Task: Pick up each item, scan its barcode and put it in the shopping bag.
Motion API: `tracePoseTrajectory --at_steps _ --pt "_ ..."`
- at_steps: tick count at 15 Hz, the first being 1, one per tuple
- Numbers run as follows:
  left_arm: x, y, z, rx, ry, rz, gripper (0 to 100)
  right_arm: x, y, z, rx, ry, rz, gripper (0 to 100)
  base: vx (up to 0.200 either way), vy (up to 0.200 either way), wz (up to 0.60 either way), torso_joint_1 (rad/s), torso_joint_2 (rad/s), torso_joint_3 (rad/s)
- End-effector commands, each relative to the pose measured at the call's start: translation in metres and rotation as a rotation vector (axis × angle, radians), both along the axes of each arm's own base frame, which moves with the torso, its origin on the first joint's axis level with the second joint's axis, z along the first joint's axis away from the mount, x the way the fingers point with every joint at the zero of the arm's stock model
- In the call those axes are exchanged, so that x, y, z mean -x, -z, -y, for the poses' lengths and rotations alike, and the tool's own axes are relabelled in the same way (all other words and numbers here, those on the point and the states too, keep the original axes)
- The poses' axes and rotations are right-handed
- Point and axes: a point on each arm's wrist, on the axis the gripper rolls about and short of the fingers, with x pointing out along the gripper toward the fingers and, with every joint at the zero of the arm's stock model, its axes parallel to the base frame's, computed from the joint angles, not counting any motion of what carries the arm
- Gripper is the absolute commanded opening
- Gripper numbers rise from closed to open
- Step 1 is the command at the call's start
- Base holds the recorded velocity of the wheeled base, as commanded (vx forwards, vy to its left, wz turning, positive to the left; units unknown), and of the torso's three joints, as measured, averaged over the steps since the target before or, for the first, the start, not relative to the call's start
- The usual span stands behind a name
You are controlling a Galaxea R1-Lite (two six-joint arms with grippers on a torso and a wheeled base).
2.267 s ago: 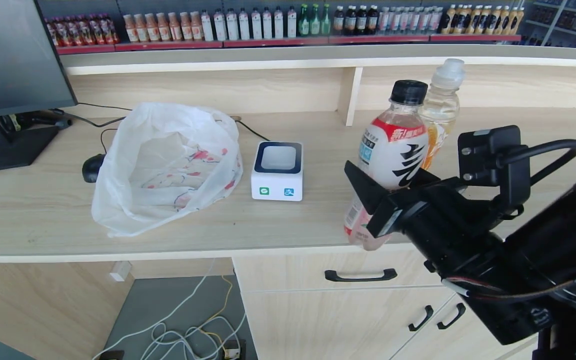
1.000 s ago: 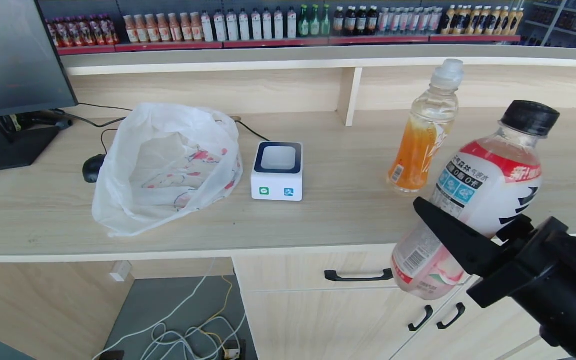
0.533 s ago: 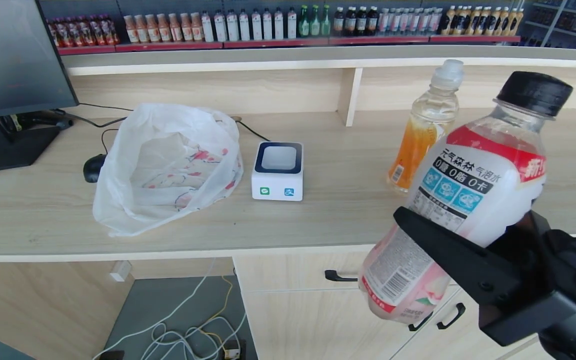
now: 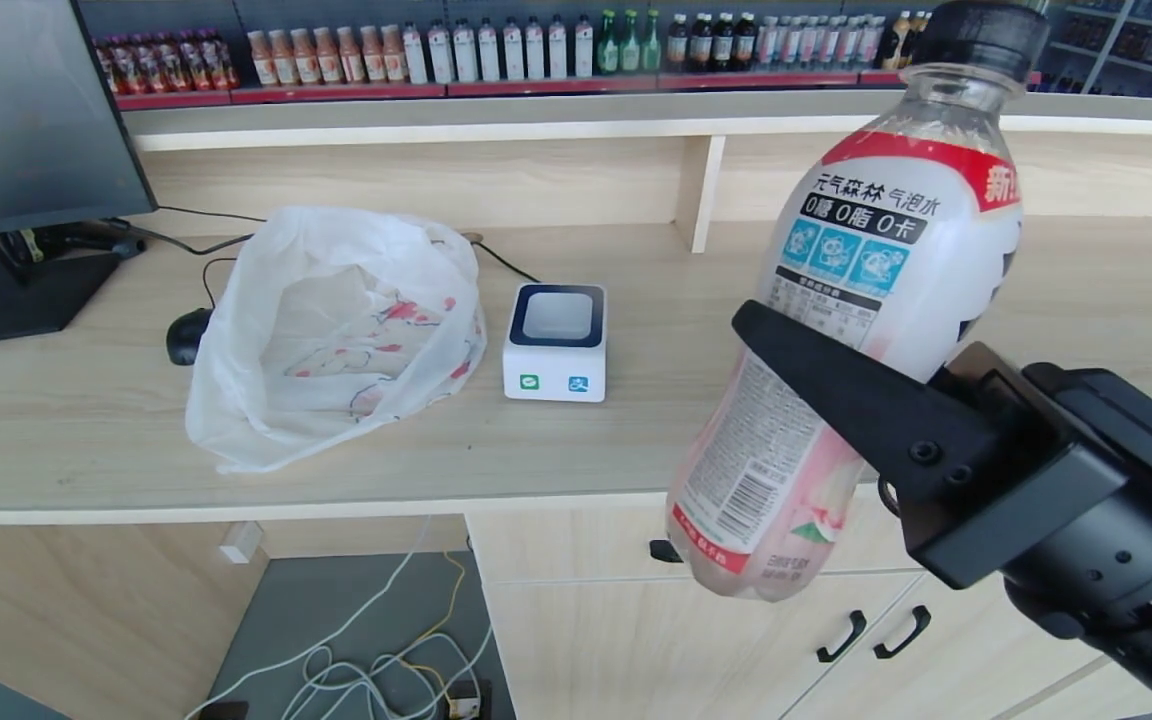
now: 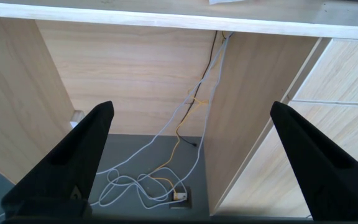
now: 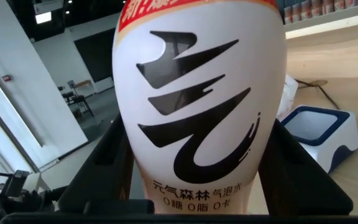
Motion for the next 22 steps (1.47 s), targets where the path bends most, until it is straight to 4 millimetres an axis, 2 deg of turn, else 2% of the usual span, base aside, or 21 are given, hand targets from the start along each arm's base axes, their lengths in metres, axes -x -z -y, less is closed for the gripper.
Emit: tracePoseTrajectory --at_steps 1,12,22 --pt "0.000 0.000 0.000 0.000 0.000 0.000 100 -0.005 0.000 -0.007 0.005 -0.002 -0.007 0 0.000 0.000 0.00 0.000 0.00 0.000" --pt "0.000 0.000 0.000 -0.001 0.000 0.000 100 -0.008 -0.018 -0.010 -0.075 -0.036 -0.024 0 0.000 0.000 0.00 0.000 0.00 0.000" --pt "0.000 0.000 0.000 -0.001 -0.002 0.000 100 -0.004 -0.010 -0.003 -0.064 -0.030 -0.054 0 0.000 0.000 0.00 0.000 0.00 0.000"
